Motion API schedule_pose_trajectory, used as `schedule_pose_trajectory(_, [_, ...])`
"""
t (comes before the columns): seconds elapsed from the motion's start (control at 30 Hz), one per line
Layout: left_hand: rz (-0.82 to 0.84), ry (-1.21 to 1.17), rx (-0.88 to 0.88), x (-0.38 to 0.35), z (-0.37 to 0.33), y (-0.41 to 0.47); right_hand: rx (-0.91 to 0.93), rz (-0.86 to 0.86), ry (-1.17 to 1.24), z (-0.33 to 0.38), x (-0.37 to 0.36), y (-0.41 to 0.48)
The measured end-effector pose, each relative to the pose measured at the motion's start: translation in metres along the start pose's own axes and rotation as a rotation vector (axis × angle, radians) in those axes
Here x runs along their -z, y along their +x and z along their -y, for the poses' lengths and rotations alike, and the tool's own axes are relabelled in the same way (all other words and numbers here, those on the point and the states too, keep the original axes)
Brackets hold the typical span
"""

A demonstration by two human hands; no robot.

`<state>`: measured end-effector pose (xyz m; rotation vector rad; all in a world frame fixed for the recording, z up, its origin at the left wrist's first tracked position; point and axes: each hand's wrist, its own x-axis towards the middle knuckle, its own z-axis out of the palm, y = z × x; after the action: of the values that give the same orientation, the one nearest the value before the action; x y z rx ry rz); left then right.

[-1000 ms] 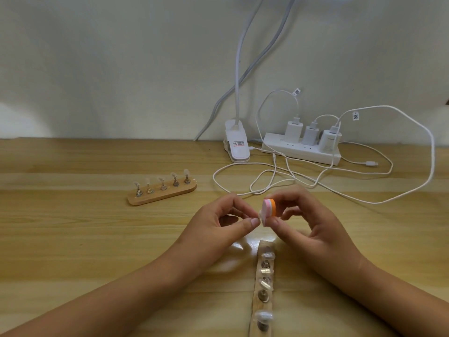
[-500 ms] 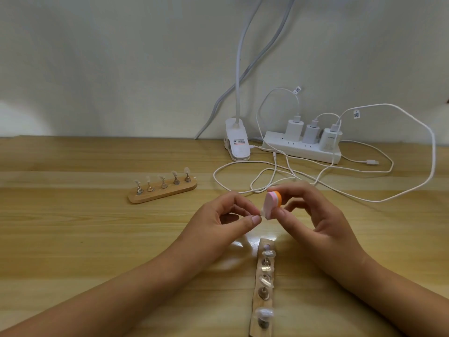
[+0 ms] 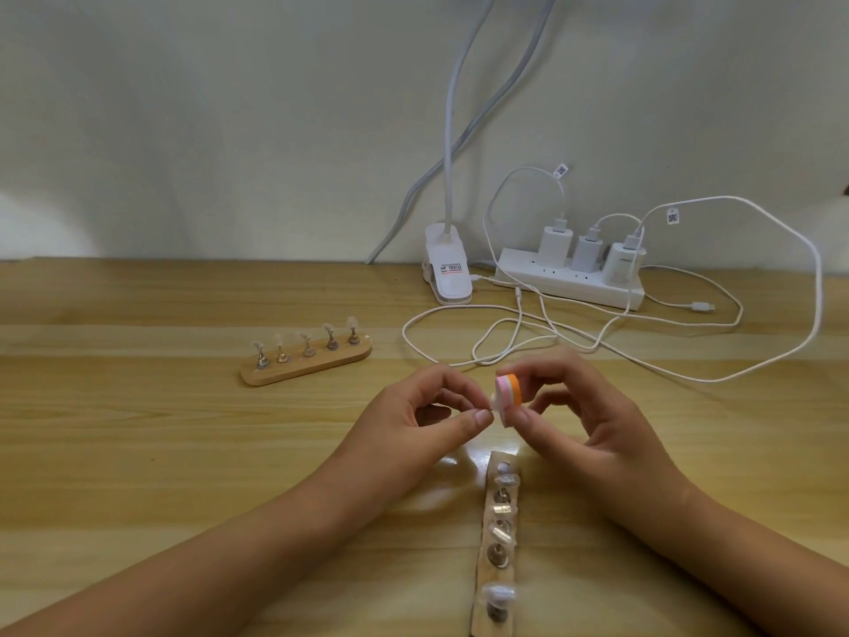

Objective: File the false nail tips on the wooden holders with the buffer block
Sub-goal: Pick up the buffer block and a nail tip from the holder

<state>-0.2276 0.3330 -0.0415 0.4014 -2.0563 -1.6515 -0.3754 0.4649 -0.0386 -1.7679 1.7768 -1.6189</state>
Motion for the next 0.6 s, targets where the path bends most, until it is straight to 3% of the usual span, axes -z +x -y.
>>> schedule_pose_trajectory(0.6, [-0.003,-0.065,0.026,-0.0001,-0.0025,-0.0002,0.014,-0.012,-0.006,-0.0032,0.0001,-0.0001])
